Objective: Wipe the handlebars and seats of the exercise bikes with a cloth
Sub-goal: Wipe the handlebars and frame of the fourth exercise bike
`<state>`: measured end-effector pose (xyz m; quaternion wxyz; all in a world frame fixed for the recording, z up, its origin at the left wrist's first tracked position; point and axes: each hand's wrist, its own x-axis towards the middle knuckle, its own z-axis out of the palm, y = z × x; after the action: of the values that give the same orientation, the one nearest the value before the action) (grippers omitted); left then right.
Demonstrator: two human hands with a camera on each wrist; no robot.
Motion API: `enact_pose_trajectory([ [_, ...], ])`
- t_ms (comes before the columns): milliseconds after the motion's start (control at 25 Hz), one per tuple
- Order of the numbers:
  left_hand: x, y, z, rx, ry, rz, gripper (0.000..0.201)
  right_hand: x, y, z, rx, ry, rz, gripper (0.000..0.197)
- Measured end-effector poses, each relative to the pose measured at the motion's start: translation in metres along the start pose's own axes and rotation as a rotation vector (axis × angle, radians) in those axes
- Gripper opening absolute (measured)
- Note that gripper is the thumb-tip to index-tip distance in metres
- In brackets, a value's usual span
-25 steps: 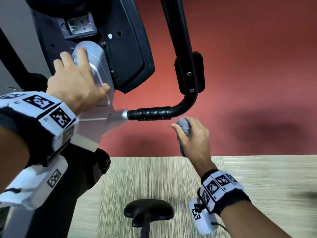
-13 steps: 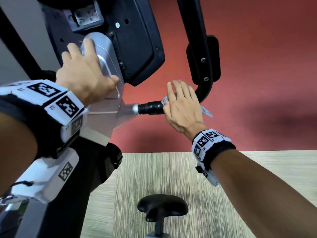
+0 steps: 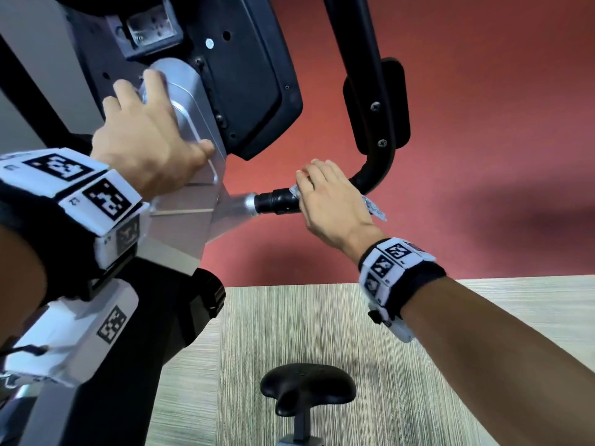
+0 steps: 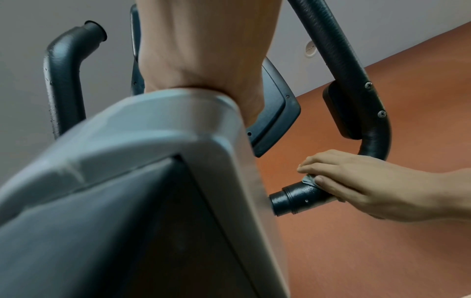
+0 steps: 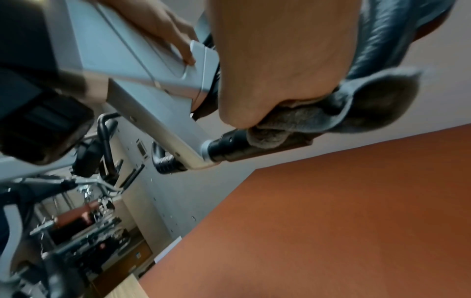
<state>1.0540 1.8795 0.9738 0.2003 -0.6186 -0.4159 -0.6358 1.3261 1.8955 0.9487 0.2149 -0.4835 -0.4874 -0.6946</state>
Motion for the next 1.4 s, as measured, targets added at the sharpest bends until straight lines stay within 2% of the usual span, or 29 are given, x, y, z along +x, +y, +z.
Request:
enact_pose_trajectory([
  [80, -0.001, 0.000, 0.000, 0.002, 0.002, 0.001, 0.083, -0.013, 0.014, 0.005, 0.028, 0.076, -0.062, 0.045],
  [160, 0.000, 0.000, 0.000, 0.003, 0.004, 0.003, 0.082, -0.016, 0.014, 0.006, -0.027, 0.125, -0.007, 0.042],
  [200, 0.000, 0.000, 0.000, 0.002, 0.003, 0.003, 0.082, -0.010, 0.006, 0.004, -0.063, 0.106, 0.046, 0.045],
  [280, 0.001, -0.001, 0.000, -0.002, 0.001, 0.002, 0.083, 0.009, -0.015, 0.004, -0.090, -0.050, 0.097, 0.059],
  [360, 0.001, -0.002, 0.000, -0.012, 0.005, 0.000, 0.083, 0.019, -0.026, 0.007, -0.084, -0.139, 0.041, 0.068],
  [400, 0.000, -0.002, 0.000, -0.018, 0.006, -0.002, 0.083, 0.016, -0.022, 0.009, -0.086, -0.117, -0.011, 0.066],
  [480, 0.001, -0.002, -0.001, -0.022, 0.002, 0.002, 0.084, 0.004, -0.003, 0.016, -0.095, 0.032, -0.068, 0.059],
  [560, 0.001, -0.002, -0.001, -0.023, -0.001, 0.007, 0.085, 0.000, -0.002, 0.017, -0.078, 0.111, 0.076, 0.055],
  [640, 0.000, -0.003, -0.001, -0.017, -0.006, 0.002, 0.085, 0.013, -0.023, 0.019, -0.069, 0.079, 0.220, 0.055],
  [720, 0.001, -0.002, -0.001, -0.014, -0.004, -0.002, 0.084, 0.021, -0.035, 0.025, -0.067, 0.020, 0.104, 0.057],
  [800, 0.001, -0.002, -0.001, -0.013, -0.003, -0.002, 0.083, 0.014, -0.021, 0.027, -0.088, 0.045, -0.076, 0.058],
  [840, 0.001, -0.001, -0.001, -0.014, -0.004, 0.000, 0.083, 0.010, -0.011, 0.025, -0.093, 0.076, -0.083, 0.057],
  [880, 0.001, -0.001, -0.001, -0.016, -0.004, -0.001, 0.083, 0.008, -0.006, 0.023, -0.095, 0.100, -0.016, 0.055],
  [960, 0.001, -0.001, -0.001, -0.019, -0.002, -0.002, 0.082, 0.013, -0.017, 0.017, -0.101, 0.111, 0.209, 0.053],
  [1000, 0.001, -0.001, -0.001, -0.017, 0.001, 0.000, 0.082, 0.021, -0.031, 0.019, -0.106, 0.086, 0.254, 0.053],
  [1040, 0.002, -0.001, 0.000, -0.013, 0.004, 0.002, 0.082, 0.029, -0.046, 0.023, -0.098, 0.029, 0.221, 0.054],
  [1120, 0.001, -0.001, 0.000, -0.011, 0.009, 0.000, 0.082, 0.033, -0.060, 0.028, -0.087, -0.041, 0.055, 0.058],
  [1240, 0.001, 0.000, 0.000, -0.028, 0.003, 0.004, 0.082, 0.007, -0.028, 0.027, -0.138, 0.041, -0.101, 0.058],
  [1320, 0.001, -0.002, 0.000, -0.030, -0.006, 0.008, 0.081, -0.014, -0.011, 0.028, -0.185, 0.095, -0.105, 0.055],
  [1400, 0.003, -0.003, -0.001, -0.019, -0.005, 0.010, 0.080, -0.006, -0.022, 0.025, -0.190, 0.085, -0.010, 0.055],
])
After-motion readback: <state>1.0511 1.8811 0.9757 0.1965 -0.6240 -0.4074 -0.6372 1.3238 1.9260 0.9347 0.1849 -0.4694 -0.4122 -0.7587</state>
